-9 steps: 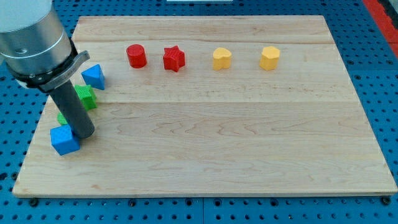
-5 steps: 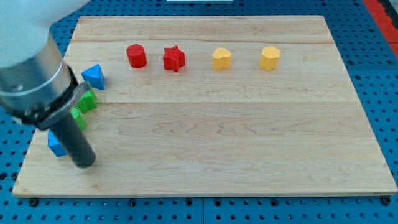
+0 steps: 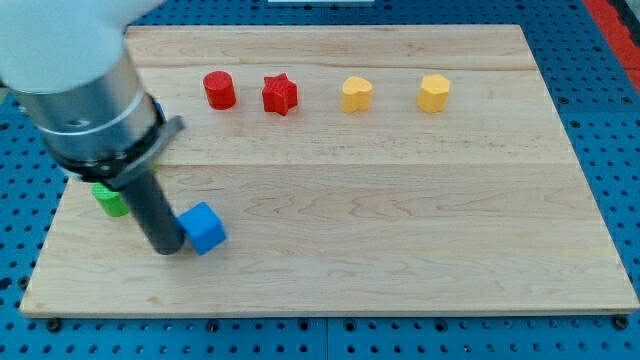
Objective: Form a triangle with the red blocks green blocks and the blue blocks
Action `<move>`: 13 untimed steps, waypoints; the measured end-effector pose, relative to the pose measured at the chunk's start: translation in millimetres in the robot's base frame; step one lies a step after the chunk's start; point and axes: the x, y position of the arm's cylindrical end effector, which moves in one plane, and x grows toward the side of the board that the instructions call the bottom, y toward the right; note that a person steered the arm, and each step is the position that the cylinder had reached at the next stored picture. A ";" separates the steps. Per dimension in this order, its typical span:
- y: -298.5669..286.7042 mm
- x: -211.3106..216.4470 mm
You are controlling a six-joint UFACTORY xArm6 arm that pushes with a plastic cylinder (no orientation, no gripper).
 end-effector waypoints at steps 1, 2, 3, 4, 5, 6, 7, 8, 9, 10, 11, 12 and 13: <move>33.9 -36.8; 27.0 -69.1; 33.5 -133.3; 17.6 -184.9; -31.4 -212.5; -70.4 -204.6; -57.1 -164.8; -1.6 -128.6; -4.0 -127.2; -60.8 -152.4; -72.9 -124.6; -25.6 -92.7; -9.0 -105.2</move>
